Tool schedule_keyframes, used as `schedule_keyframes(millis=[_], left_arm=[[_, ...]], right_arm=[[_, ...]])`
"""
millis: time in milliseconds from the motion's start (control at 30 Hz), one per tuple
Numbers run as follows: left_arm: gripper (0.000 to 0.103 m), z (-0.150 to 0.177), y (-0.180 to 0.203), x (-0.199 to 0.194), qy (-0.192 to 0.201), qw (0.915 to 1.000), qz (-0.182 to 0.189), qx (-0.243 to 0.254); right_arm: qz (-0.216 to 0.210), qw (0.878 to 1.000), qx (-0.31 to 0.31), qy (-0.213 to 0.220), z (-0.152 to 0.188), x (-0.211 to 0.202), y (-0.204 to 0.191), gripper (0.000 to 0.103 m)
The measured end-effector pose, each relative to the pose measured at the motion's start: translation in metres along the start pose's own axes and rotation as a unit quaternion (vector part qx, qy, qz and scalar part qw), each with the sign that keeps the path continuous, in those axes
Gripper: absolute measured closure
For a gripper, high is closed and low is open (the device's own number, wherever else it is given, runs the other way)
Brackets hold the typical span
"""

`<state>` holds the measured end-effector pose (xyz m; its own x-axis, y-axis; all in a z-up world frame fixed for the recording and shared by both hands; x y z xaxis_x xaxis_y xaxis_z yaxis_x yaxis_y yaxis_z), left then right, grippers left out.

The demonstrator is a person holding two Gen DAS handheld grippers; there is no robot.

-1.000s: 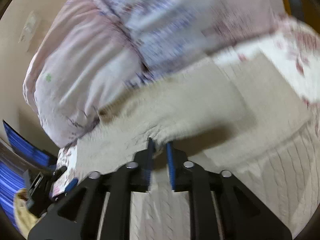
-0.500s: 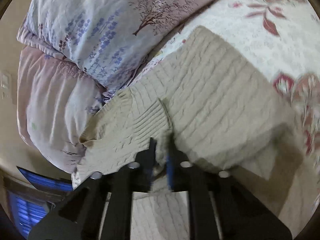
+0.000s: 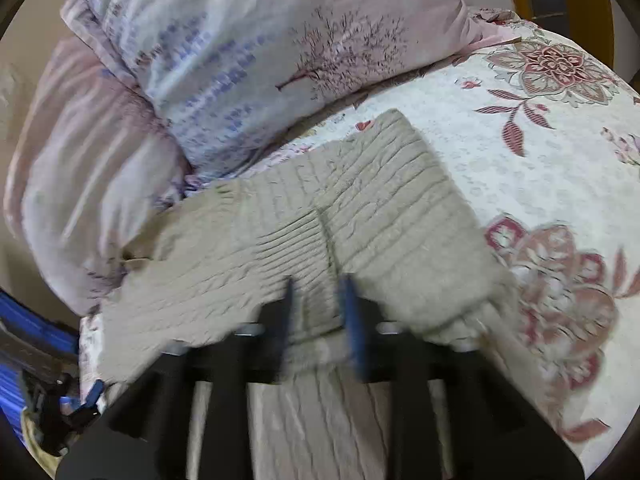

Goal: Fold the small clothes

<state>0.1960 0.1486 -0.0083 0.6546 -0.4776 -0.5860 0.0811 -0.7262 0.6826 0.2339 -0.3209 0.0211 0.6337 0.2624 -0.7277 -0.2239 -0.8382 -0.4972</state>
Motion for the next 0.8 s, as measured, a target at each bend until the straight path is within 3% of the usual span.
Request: schedule_keyframes(millis=[33,200,333,500,600,733,800], left_arm=[[0.037,0.004,0.001,-0.009,0.000,0.9999,0.003,0.014],[0.036,0.035,-0.011,-0.055,-0.008,0.9982,0.004,0.059],[0.036,0.061,-0.026,-0.079,-0.019,0.9981,0.002,0.058],[0.036,0.095,-0.038,-0.093,-0.038,0.9981,0.011,0.047],[0.037,0.111,-0.041,-0.094,-0.050,0.9978,0.020,0.039],[0.044,0.130,-0.038,-0.095,-0.058,0.9969,0.033,0.041],[0.049,0.139,-0.035,-0.096,-0.068,0.9957,0.050,0.038]], right_arm=[[-0.015,1.000,-0.003,0.003,0.003,-0.014,0.001,0.049],[-0.033,0.999,-0.024,-0.005,0.033,-0.070,0.027,0.048],[-0.026,0.999,0.008,-0.033,0.071,-0.094,0.070,0.048],[-0.064,0.995,0.039,-0.067,0.110,-0.104,0.098,0.049],[-0.086,0.993,0.039,-0.074,0.129,-0.110,0.101,0.053],[-0.120,0.987,0.050,-0.098,0.147,-0.112,0.101,0.071],[-0.138,0.983,0.051,-0.111,0.156,-0.112,0.100,0.075]])
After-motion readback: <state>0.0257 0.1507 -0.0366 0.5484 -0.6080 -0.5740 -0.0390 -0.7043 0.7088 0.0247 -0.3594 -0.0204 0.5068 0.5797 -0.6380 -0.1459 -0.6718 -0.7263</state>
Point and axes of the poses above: each gripper's, at about its wrist camera, not at the fingertips, and x roughly the way its jaws point, y to its right, z to its underside, the point moved 3 cm from there along x, roughly the way its jaws point, and after that the axes turned 4 degrees about -z, right-handed, at the moved point
